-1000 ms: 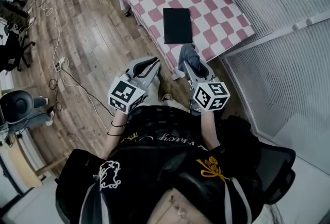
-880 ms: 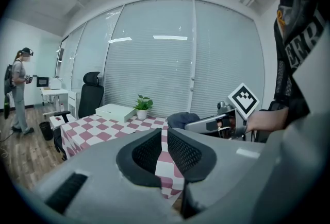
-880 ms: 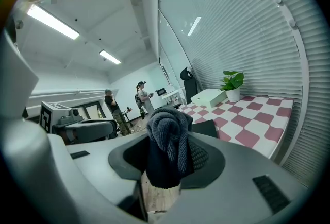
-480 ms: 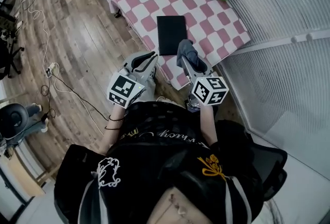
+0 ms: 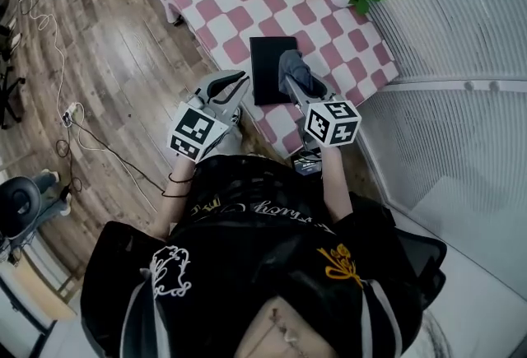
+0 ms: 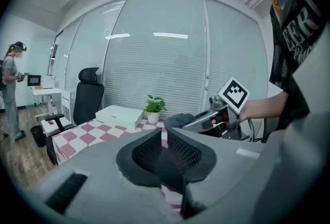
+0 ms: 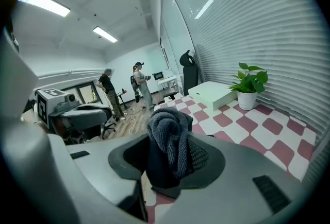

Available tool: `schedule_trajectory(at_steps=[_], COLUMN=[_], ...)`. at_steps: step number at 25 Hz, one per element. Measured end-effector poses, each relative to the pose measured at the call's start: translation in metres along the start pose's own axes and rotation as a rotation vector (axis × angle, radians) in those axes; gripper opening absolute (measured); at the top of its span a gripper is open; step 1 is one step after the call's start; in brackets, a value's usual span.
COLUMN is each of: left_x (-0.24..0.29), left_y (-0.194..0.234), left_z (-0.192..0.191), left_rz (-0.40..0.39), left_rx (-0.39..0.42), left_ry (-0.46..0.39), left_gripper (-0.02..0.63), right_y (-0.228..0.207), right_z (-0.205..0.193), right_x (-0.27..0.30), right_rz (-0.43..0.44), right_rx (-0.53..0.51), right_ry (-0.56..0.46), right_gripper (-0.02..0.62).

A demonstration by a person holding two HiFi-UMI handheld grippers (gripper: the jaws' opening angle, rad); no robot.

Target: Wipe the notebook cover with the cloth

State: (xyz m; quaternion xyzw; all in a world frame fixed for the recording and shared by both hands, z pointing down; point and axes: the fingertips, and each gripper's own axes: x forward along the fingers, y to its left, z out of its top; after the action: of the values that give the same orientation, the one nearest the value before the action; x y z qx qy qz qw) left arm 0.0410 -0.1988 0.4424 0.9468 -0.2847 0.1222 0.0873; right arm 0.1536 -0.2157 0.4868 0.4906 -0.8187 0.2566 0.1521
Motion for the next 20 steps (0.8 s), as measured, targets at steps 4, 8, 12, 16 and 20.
schedule_trajectory(at_steps=[4, 8, 12, 16, 20], left_x=[0.011, 0.016, 0.018, 0.016, 0.016], left_y=[0.015, 0.028, 0.039, 0.049, 0.057], left_z=[-0.001, -0.002, -0.007, -0.012, -0.014], left_rz=[-0.024, -0.039, -0.036, -0.022, -0.010], left_rx=[-0.010, -0.015, -0.025, -0.039, -0.047], left_ry=[0.007, 0.014, 0.024, 0.035, 0.038], left_gripper=[0.034, 0.034, 0.034, 0.034, 0.034], right_y=[-0.007, -0.007, 0.000, 0.009, 0.001], right_z=[0.006, 0.004, -0.008, -0.026, -0.050], right_x=[0.036, 0.077, 0.119, 0.157, 0.180], right_rz=[0.008, 0.028, 0.082, 0.131, 0.120], right_rx=[-0.037, -0.051, -0.013, 0.065, 0.124], right_ry=[0.053, 0.103, 0.151, 0.203, 0.275], right_gripper=[0.126, 0.127, 0.126, 0.127, 0.127])
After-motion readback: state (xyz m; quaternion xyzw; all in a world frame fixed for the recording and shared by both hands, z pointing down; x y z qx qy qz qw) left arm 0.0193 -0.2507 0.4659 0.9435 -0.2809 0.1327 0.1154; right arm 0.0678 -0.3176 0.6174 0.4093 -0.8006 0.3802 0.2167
